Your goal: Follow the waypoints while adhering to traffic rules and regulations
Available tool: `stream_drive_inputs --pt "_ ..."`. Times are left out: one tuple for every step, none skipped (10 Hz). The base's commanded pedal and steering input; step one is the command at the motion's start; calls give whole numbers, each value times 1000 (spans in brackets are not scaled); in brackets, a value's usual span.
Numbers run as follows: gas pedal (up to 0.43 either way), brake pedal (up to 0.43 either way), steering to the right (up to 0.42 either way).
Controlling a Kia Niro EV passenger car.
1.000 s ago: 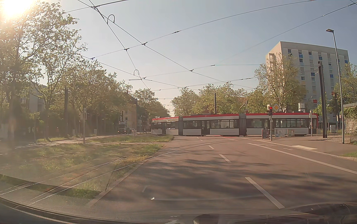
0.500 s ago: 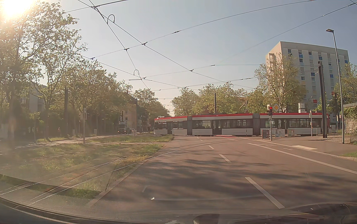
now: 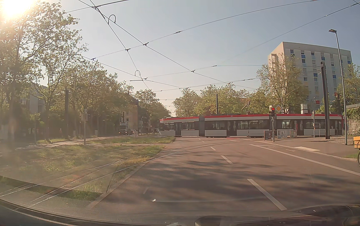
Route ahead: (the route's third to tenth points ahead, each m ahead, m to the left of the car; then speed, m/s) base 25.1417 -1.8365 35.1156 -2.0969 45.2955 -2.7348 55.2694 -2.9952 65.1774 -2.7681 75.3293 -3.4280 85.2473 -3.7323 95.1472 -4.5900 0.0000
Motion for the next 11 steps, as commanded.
stream_drive_inputs --pt "0 262 -14" --pt "0 262 -14" --pt "0 262 -13" --pt "0 262 -13" --pt "0 262 -13" --pt "0 262 -13" --pt "0 262 -13" --pt "0 262 -14" --pt "0 262 -14" --pt "0 262 -14" --pt "0 262 -14"
